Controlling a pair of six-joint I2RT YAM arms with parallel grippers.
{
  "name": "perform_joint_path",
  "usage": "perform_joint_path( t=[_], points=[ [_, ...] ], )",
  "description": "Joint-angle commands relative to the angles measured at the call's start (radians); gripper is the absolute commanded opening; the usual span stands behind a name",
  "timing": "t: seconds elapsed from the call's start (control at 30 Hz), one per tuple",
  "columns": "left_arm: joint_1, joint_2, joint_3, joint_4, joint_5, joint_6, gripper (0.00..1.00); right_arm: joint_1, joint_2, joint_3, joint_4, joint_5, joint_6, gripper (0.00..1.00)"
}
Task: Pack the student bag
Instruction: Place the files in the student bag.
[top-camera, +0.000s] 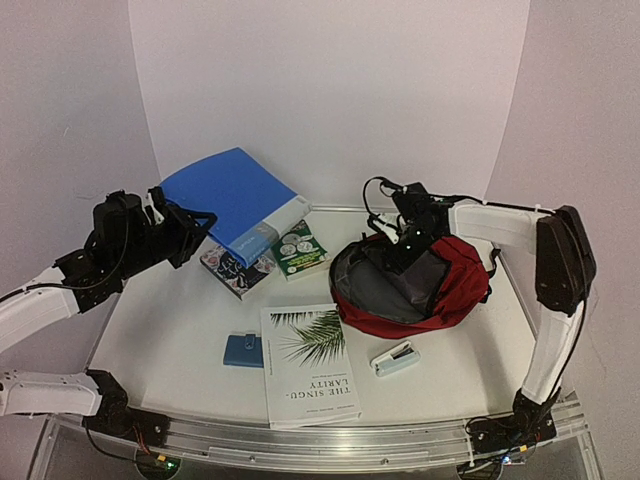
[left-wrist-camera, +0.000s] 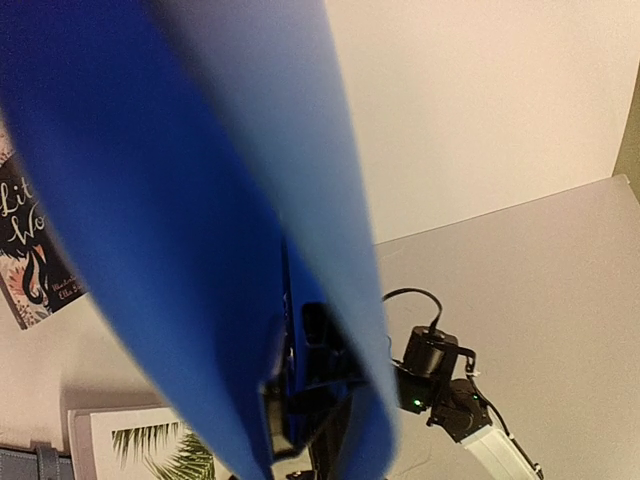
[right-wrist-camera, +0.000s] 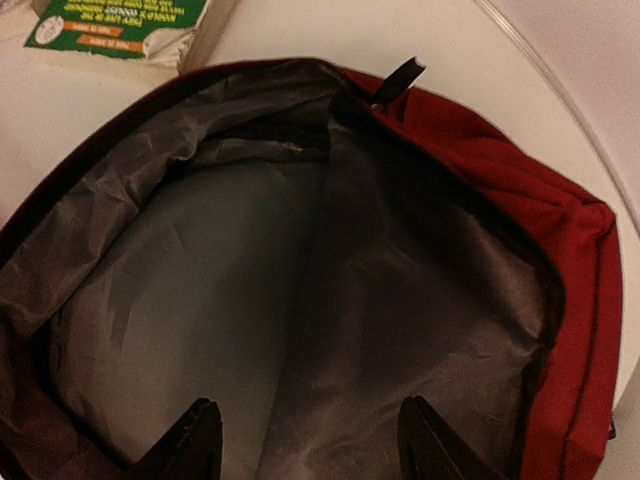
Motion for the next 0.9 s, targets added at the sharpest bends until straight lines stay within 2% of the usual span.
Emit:
perform_joint_path(
  t=[0.0, 0.23, 0.37, 0.47, 0.53, 0.63, 0.73, 0.87],
  points=[
    [0.001, -0.061, -0.014, 0.028, -0.028, 0.005, 0.00, 0.005, 0.073, 0.055, -0.017, 0.045, 0.075, 0.57],
    [0.002, -0.083, -0.034, 0.028, -0.017, 0.009, 0.00, 0.004, 0.162, 0.060, -0.005, 0.137, 0.088, 0.55],
    [0.001, -0.092, -0.039, 0.028, -0.009, 0.014, 0.00, 0.005, 0.198, 0.056, -0.003, 0.157, 0.089, 0.57],
    [0.001, -0.097, -0.038, 0.028, 0.002, 0.019, 0.00, 0.006, 0.208, 0.055, -0.003, 0.173, 0.088, 0.54],
    [0.000, -0.098, -0.039, -0.001, 0.014, 0.024, 0.00, 0.005, 0.207, 0.062, -0.003, 0.201, 0.086, 0.42],
    [0.001, -0.105, -0.049, -0.006, 0.057, 0.027, 0.00, 0.005, 0.190, 0.076, -0.008, 0.231, 0.095, 0.20],
    [0.001, -0.119, -0.060, -0.010, 0.095, 0.044, 0.00, 0.006, 0.151, 0.101, -0.031, 0.211, 0.103, 0.02],
    [0.001, -0.130, -0.078, 0.006, 0.171, 0.070, 0.00, 0.004, 0.097, 0.156, -0.071, 0.160, 0.113, 0.00]
  ],
)
